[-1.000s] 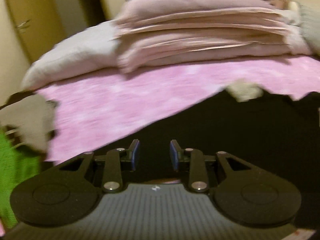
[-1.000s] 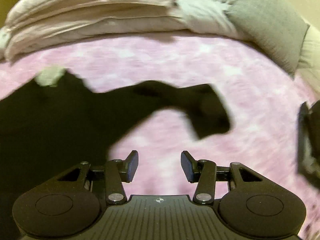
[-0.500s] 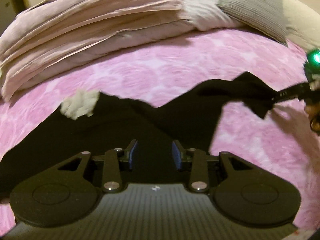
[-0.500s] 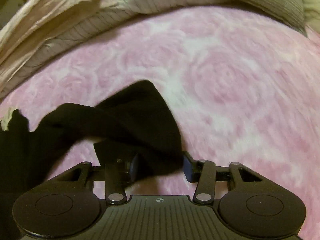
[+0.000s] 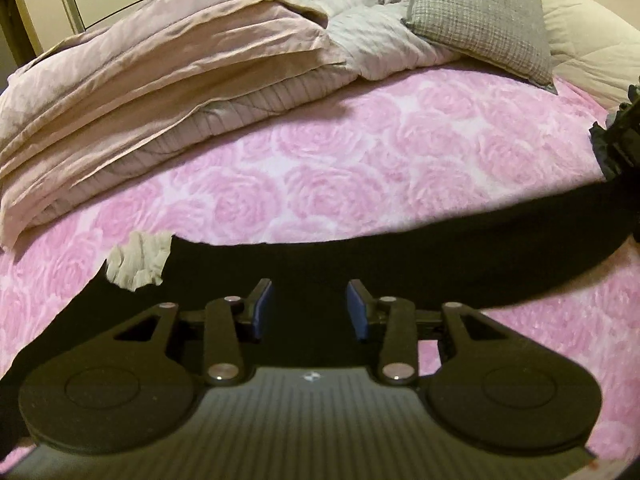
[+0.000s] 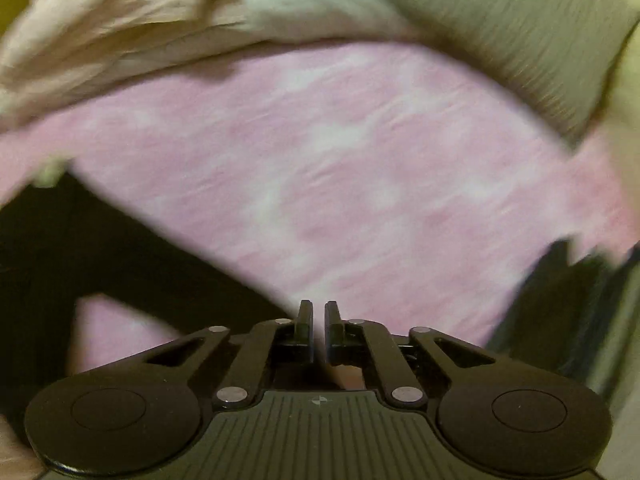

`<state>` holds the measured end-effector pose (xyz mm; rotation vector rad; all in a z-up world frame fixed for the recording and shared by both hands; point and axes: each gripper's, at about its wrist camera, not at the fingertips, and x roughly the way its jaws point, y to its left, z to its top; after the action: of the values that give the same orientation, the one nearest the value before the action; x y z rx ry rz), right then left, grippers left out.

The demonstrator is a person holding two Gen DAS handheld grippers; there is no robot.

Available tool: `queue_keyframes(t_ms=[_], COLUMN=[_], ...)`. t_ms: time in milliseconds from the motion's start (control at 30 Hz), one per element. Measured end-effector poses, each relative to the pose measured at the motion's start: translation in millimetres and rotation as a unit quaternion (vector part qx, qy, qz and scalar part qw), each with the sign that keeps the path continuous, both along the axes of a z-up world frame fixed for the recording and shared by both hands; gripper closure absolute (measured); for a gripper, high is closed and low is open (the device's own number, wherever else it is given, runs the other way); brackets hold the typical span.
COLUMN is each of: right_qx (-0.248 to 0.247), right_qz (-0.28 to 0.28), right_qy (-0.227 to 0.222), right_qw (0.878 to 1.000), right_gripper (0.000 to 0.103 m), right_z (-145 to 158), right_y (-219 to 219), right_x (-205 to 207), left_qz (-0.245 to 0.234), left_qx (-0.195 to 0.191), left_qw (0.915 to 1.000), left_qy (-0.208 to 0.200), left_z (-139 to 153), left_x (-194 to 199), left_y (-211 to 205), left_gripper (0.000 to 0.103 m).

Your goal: Fold large clothes

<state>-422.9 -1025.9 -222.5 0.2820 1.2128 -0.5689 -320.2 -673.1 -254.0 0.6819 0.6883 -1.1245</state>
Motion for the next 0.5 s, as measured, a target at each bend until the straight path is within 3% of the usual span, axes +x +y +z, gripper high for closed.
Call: queue_keyframes(t_ms=[33, 100, 167, 233, 500], right_qx=[-0.017, 0.005, 0.040, 0.059, 0.139], right_qz=[-0.003, -0.023, -0.039, -0.038, -0.073], right_qy=[0.003, -0.026, -0.046, -0.055, -0.075], right_qw=[1.000, 0.999, 0.997, 0.996, 0.985], right_gripper=[0.093, 0.087, 0.069, 0.060, 0.057], right_z=[-5.6, -14.9, -25.5, -34.3, -61.5], right_y=[-0.4, 2.7, 15.8, 32.7, 90.0], right_x=[1.2, -2.4, -8.8, -14.1, -29.9], left_qz=[-0.001, -0.005, -0.005, 0.004, 0.064], left_qx=[0.000, 0.001, 0.009, 0.023, 0.045], left_qw=[1.0000, 1.0000, 0.9999, 0.9997, 0.9969], left_qy=[-0.001, -0.004, -0.005, -0.001, 0.001], left_z=[0.8, -0.1, -3.5, -8.2, 2.9], left_x=[-1.7, -3.2, -2.7, -0.4, 25.5], left_y=[-0.4, 1.5, 7.4, 16.1, 77.9], left_gripper=[0.067, 0.065, 0.063, 0.063, 0.061])
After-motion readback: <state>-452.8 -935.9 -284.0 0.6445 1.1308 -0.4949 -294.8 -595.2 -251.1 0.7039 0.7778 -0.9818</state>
